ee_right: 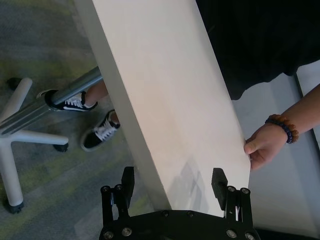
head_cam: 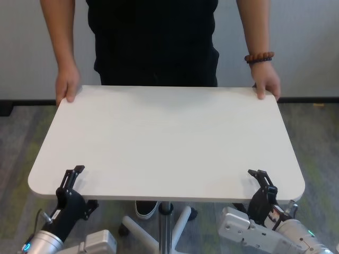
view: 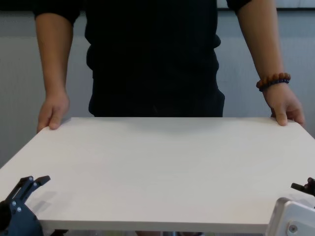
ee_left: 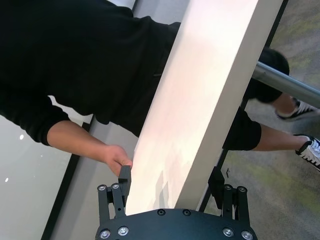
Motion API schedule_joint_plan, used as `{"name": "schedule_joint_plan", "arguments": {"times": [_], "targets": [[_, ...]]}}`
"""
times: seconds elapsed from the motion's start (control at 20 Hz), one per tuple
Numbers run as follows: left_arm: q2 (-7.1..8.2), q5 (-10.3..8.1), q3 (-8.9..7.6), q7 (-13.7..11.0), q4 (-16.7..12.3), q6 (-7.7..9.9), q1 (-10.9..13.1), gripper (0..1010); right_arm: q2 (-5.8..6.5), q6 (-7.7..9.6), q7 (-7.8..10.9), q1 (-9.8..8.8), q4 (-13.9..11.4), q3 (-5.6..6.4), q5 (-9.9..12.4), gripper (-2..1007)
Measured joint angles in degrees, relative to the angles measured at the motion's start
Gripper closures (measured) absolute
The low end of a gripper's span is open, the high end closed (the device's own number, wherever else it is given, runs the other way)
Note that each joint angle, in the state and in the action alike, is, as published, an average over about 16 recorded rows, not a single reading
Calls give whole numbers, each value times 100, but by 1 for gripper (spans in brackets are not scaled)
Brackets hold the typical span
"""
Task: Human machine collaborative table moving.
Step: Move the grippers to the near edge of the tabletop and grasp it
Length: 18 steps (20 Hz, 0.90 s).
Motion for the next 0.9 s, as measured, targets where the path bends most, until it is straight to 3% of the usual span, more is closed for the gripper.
{"name": "schedule_joint_plan", "arguments": {"times": [0.35, 0.9], "targets": [[-15, -23, -19, 6, -6, -25, 4, 7, -62, -54, 87, 101, 87, -28, -194, 0], [2, -14, -2, -1, -20, -8, 10, 7, -172, -44, 250, 284, 189, -184, -642, 0]]}}
